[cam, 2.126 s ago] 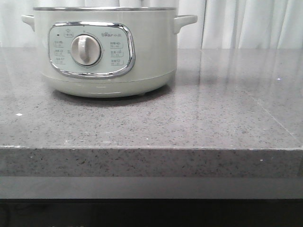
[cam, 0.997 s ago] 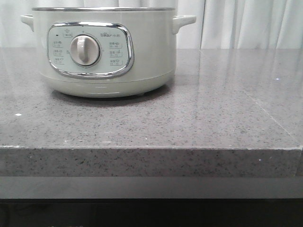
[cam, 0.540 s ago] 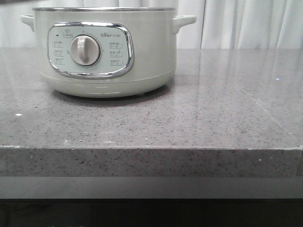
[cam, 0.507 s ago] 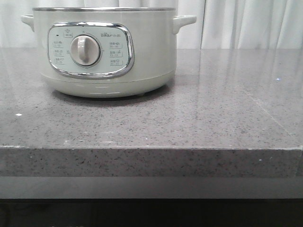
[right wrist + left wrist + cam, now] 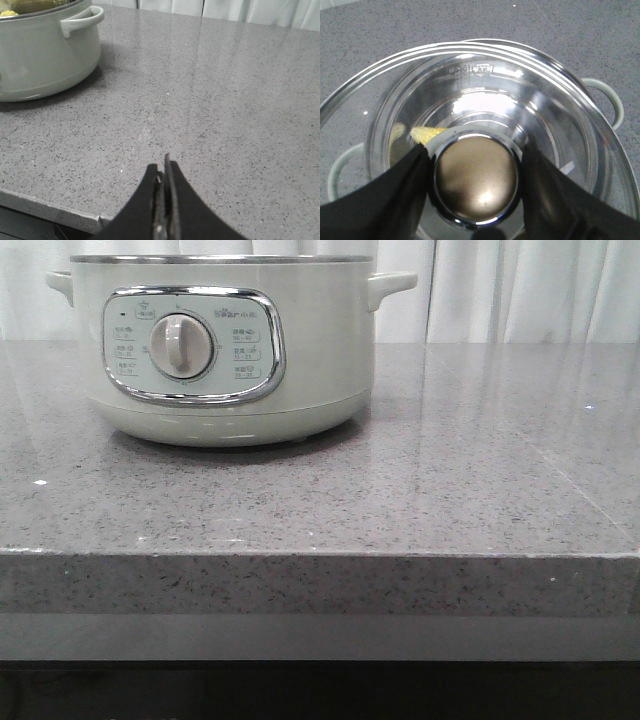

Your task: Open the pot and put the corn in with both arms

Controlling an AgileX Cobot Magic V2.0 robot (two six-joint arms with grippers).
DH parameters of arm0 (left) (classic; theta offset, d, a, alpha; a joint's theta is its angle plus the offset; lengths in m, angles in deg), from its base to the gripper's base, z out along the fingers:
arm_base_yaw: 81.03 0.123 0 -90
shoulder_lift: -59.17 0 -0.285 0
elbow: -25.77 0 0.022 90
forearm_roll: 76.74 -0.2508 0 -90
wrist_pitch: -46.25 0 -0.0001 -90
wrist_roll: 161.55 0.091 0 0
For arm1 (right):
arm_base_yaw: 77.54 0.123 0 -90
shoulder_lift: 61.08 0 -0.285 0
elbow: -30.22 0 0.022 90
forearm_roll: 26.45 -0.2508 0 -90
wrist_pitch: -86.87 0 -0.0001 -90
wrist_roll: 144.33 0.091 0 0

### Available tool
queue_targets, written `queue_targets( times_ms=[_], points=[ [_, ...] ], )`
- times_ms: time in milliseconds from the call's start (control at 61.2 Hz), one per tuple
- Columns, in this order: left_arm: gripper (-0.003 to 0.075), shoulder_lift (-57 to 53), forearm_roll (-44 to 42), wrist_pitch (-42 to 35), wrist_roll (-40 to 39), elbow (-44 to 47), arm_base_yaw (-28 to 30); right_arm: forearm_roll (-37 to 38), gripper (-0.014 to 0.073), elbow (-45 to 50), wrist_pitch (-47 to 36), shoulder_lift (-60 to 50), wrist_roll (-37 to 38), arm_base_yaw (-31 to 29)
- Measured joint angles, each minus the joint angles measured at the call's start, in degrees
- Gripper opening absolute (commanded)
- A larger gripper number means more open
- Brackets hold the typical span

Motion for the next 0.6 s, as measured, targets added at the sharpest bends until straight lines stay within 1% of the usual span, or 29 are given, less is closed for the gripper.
queue_targets(
  times_ms=[98,245,441,605],
  points=[
    [0.0221,4.7,0.6,0.7,0.0,-5.4,-0.2,0.0,-0.0116,0.0,0.0,0.0,0.0,0.0],
    [0.0221,10.5,0.6,0.7,0.1,-11.1,-1.5,0.0,-0.0116,0.0,0.0,0.0,0.0,0.0],
    [0.0221,14.3,0.9,1.6,0.1,-13.2,-3.5,0.0,-0.0116,0.0,-0.1,0.0,0.0,0.0],
    [0.0221,14.9,1.1,2.7,0.1,-13.4,-3.6,0.0,-0.0116,0.0,-0.3,0.0,0.0,0.0]
  ],
)
